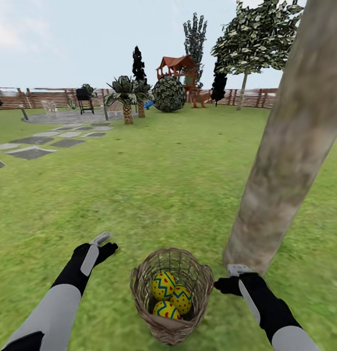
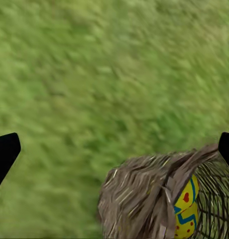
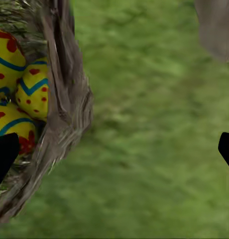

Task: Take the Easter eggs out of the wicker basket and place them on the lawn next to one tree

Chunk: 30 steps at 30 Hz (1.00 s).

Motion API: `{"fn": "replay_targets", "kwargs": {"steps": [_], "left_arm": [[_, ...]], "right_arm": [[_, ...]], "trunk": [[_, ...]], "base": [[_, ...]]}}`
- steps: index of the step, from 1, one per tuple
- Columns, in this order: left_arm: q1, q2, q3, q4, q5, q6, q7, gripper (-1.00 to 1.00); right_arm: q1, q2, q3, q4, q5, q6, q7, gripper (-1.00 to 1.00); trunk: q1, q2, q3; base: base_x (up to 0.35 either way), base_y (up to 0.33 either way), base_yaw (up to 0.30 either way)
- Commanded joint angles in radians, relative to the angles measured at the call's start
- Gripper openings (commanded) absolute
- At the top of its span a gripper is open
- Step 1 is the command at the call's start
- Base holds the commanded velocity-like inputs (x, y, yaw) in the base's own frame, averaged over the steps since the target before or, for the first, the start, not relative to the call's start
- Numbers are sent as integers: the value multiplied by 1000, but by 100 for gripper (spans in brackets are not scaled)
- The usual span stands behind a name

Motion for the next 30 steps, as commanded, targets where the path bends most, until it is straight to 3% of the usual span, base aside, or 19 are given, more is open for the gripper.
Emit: {"fn": "replay_targets", "kwargs": {"steps": [1, 9, 11, 14, 17, 19, 21, 27, 28, 30], "left_arm": [[-1, 1, 3, -17, 11, 5, 8, 100], [-1, -7, 0, -50, 13, 8, 6, 100], [-1, -10, -1, -54, 13, 9, 3, 100], [-1, -11, -2, -57, 13, 10, 2, 100], [-1, -9, -1, -63, 13, 12, 2, 100], [-1, -3, 1, -81, 13, 19, 2, 100], [-1, 1, 2, -136, 15, 66, 2, 100], [-1, 0, 2, -169, 15, 106, 3, 100], [-1, 0, 2, -173, 15, 113, 3, 100], [-1, 1, 3, -183, 15, 123, 2, 100]], "right_arm": [[0, 10, 3, -29, -6, 14, -3, 100], [0, 88, 7, -227, 1, 177, -5, 100], [0, 121, 39, -239, 0, 182, -16, 100], [0, 156, 113, -226, -5, 177, -106, 100], [-6, 199, 136, -157, -10, 172, -204, 100], [-27, 223, 142, -43, -8, 167, -235, 100], [-64, 225, 144, 6, -6, 166, -238, 100], [-118, 222, 146, 11, -1, 176, -211, 100], [-134, 222, 152, 15, -1, 179, -211, 100], [-173, 222, 206, 20, 0, 184, -209, 100]], "trunk": [[0, 0, -1], [0, 0, -1], [0, 0, -2], [0, 0, -3], [0, 0, -4], [0, 0, -5], [0, 0, -5], [0, 0, -5], [0, 0, -5], [0, 0, -5]], "base": [[0, 0, 297], [0, 0, 297], [0, 0, 296], [0, 0, 297], [0, 0, 297], [0, 0, 297], [0, 0, 92], [0, 0, 6], [0, 0, 0], [0, 0, 0]]}}
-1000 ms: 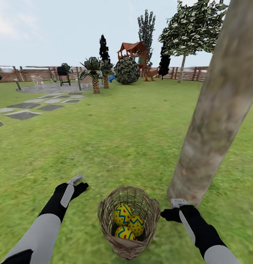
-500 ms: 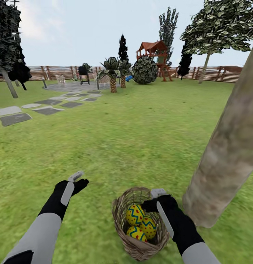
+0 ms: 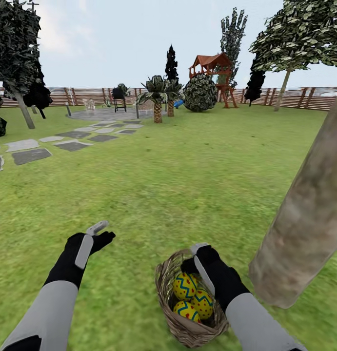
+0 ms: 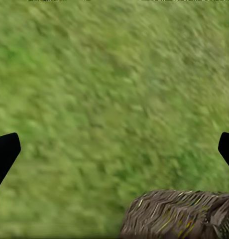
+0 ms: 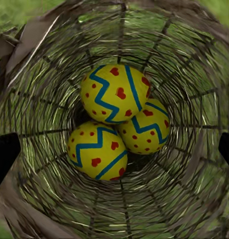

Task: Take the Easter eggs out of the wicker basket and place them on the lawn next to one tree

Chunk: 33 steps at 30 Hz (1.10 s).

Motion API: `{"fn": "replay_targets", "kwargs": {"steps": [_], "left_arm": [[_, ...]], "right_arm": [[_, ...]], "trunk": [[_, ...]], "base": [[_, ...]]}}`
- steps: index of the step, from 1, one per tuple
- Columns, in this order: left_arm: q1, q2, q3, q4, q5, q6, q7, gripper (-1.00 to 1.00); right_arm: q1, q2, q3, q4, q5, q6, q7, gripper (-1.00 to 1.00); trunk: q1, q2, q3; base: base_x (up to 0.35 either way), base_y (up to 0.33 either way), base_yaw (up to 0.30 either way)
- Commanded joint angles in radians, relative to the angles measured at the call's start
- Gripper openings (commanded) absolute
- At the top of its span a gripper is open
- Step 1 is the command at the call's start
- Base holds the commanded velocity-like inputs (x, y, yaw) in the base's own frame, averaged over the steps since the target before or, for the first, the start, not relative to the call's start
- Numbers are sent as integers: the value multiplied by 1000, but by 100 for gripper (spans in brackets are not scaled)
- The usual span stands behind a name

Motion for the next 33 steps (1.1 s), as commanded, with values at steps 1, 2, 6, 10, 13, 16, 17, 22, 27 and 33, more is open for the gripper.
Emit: {"fn": "replay_targets", "kwargs": {"steps": [1, 2, 6, 10, 13, 16, 17, 22, 27, 33], "left_arm": [[-1, -1, 2, -7, 11, 6, 7, 100], [-1, -1, 2, -9, 11, 8, 7, 100], [-1, -1, 2, -13, 12, 13, 8, 100], [-1, 3, 1, -14, 86, 16, 9, 100], [-1, 5, 1, -14, 109, 16, 9, 100], [-1, 20, 0, -14, 116, 17, 8, 100], [0, 27, 1, -14, 117, 25, 8, 100], [0, 36, 2, -38, 119, 83, 7, 100], [0, 37, 2, -43, 120, 89, 7, 100], [0, 38, 3, -43, 120, 90, 7, 100]], "right_arm": [[-24, -1, 66, 2, -8, 5, -3, 100], [-38, -1, 116, 3, -9, 6, 10, 100], [-98, -5, 239, 16, -8, 41, 131, 100], [-219, -33, 313, 184, 15, 70, 360, 100], [-240, -47, 380, 222, 79, 59, 455, 100], [-246, -62, 405, 235, 135, 34, 513, 100], [-247, -69, 410, 240, 148, 13, 526, 100], [-245, -103, 418, 246, 160, -35, 539, 100], [-242, -123, 420, 245, 159, -39, 540, 100], [-239, -140, 422, 239, 158, -45, 563, 100]], "trunk": [[0, 0, -1], [0, 0, -1], [0, 0, -1], [11, -21, -10], [23, -42, -20], [34, -63, -29], [38, -70, -32], [57, -105, -48], [77, -140, -64], [100, -182, -83]], "base": [[0, 0, 0], [0, 0, 0], [0, 0, 0], [0, 0, 0], [0, 0, 0], [0, 0, 0], [0, 0, 0], [0, 0, 0], [0, 0, 0], [0, 0, 0]]}}
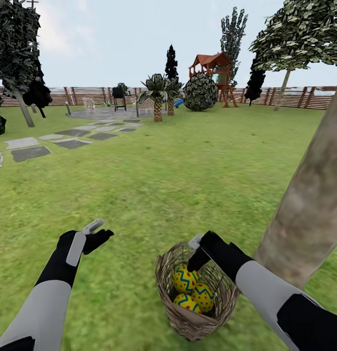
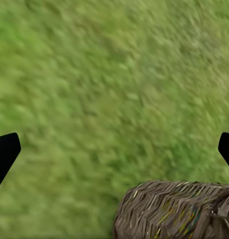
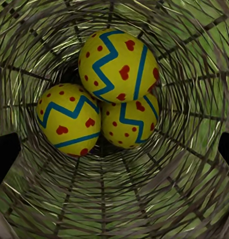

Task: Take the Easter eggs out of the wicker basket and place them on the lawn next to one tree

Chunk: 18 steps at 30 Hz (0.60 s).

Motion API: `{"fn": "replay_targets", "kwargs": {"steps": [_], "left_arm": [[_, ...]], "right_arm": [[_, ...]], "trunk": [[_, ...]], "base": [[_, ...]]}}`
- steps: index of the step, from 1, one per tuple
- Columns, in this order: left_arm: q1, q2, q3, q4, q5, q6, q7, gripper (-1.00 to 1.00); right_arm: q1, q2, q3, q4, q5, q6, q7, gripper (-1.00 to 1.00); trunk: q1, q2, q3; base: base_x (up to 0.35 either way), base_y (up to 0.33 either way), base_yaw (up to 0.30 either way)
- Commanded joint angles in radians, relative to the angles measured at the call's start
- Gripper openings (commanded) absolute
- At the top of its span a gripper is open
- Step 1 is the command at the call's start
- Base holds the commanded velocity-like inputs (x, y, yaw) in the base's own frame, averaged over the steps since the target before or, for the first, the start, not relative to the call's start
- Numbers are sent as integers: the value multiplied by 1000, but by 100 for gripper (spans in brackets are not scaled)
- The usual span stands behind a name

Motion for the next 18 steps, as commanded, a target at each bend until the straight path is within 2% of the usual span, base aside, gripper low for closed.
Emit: {"fn": "replay_targets", "kwargs": {"steps": [1, 2, 3, 7, 9, 12, 18], "left_arm": [[0, 0, 0, -1, 11, 4, 8, 100], [0, 0, 0, -1, 11, 4, 8, 100], [0, 0, 0, -1, 11, 4, 8, 100], [0, 0, -1, -1, 11, 4, 8, 100], [0, 0, -1, -1, 11, 5, 8, 100], [0, 0, -1, 0, 11, 3, 8, 100], [0, 0, -1, 0, 11, 3, 8, 100]], "right_arm": [[-1, -2, 2, 0, 10, -6, 27, 100], [-2, -5, 3, 0, 15, -20, 51, 100], [-2, -13, 3, 1, 38, -48, 91, 100], [-4, -22, -1, 5, 202, -100, 241, 100], [-4, -23, -3, 1, 241, -107, 293, 100], [-5, -28, -5, -3, 265, -143, 323, 100], [-5, -36, -6, -5, 271, -183, 332, 100]], "trunk": [[4, -8, -4], [8, -15, -7], [11, -22, -10], [27, -50, -23], [34, -64, -29], [46, -85, -39], [69, -127, -57]], "base": [[0, 0, 0], [0, 0, 0], [0, 0, 0], [0, 0, 0], [0, 0, 0], [0, 0, 0], [0, 0, 0]]}}
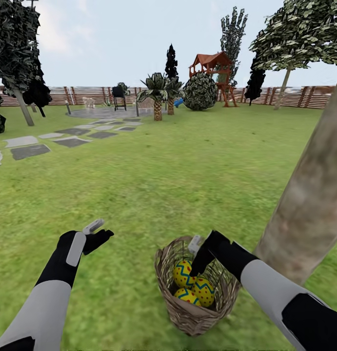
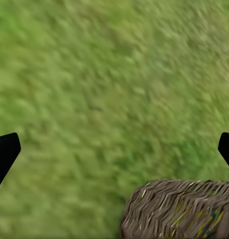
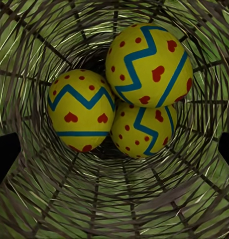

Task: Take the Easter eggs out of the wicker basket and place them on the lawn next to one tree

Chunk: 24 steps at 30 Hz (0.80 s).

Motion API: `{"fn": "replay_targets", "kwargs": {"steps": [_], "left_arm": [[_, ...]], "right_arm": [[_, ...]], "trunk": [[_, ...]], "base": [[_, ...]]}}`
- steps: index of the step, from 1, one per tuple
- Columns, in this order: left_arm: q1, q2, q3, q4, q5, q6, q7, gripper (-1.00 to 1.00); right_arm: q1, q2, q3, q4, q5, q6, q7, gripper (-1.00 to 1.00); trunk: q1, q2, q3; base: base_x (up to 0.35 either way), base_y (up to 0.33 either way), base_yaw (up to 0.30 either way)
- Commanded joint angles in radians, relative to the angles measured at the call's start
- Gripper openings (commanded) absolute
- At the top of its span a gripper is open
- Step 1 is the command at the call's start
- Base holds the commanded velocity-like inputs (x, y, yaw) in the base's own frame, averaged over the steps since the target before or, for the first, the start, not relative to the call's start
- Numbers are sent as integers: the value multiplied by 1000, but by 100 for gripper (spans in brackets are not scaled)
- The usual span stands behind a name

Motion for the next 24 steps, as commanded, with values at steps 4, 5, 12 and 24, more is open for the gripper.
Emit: {"fn": "replay_targets", "kwargs": {"steps": [4, 5, 12, 24], "left_arm": [[-1, 0, 1, -1, 11, 4, 8, 100], [-1, 0, 1, -1, 11, 4, 8, 100], [-1, 0, 1, -1, 11, 4, 8, 100], [-1, 0, 2, -1, 11, 4, 8, 100]], "right_arm": [[-1, -2, -5, -9, 10, -2, 8, 100], [-1, -2, -5, -10, 10, -2, 8, 100], [-2, -2, -6, -10, 6, -3, 3, 100], [-5, 0, -8, -12, 5, -3, -5, 100]], "trunk": [[15, -29, -14], [19, -36, -17], [46, -85, -39], [61, -108, -83]], "base": [[0, 0, 0], [0, 0, 0], [0, 0, 0], [0, 0, 0]]}}
